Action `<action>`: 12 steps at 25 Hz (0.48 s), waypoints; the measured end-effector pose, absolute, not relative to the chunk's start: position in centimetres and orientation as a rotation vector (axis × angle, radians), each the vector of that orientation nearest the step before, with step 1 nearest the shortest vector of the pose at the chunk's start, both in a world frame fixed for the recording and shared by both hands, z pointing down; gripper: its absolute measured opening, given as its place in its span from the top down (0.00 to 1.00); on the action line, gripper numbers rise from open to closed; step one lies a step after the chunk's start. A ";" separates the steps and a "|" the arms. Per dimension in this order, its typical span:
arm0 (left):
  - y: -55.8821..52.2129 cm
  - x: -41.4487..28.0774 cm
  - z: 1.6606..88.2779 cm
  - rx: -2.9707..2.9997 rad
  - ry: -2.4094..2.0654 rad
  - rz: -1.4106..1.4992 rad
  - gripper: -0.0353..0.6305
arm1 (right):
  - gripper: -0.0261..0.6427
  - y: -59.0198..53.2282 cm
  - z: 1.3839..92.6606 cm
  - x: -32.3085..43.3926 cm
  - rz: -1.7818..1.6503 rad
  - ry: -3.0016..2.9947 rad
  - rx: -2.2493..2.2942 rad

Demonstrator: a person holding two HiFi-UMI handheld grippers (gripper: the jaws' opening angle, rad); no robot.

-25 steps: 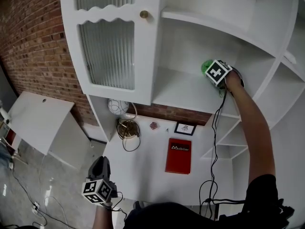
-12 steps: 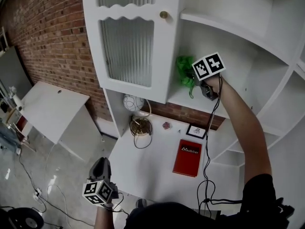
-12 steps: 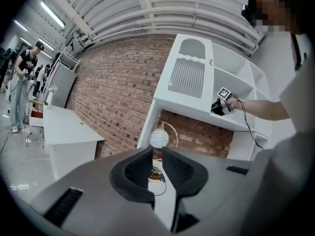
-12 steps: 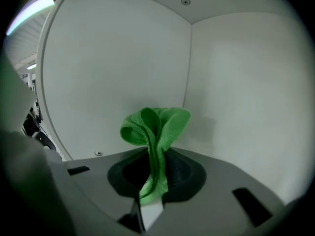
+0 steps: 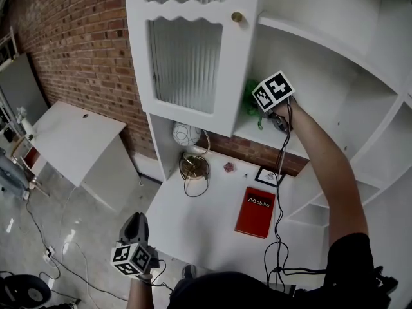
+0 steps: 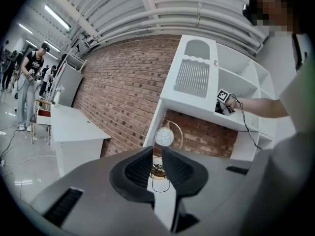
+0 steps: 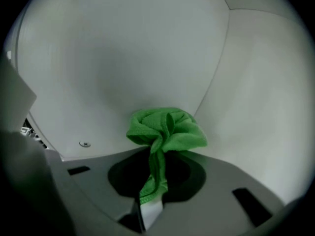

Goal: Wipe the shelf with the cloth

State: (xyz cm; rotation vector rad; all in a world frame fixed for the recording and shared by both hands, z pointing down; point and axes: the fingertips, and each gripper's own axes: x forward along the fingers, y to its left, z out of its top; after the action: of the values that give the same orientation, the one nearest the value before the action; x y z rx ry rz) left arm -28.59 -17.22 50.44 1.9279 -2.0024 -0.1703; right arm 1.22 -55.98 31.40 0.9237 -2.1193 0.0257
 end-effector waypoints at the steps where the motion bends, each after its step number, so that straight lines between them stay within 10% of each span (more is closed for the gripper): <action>1: -17.4 -28.4 50.5 1.934 -1.995 -0.169 0.86 | 0.88 -55.9 31.5 1.6 0.010 -2.108 0.920; 12: -21.7 -23.8 50.8 2.063 -1.849 -0.146 0.86 | 0.88 -54.6 31.8 11.7 0.007 -1.967 1.026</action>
State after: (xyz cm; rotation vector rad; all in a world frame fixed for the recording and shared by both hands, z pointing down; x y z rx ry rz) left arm -23.80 -21.72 50.79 2.0631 -1.8488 -0.1457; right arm 11.72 -54.62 31.77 1.0262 -1.9669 0.0072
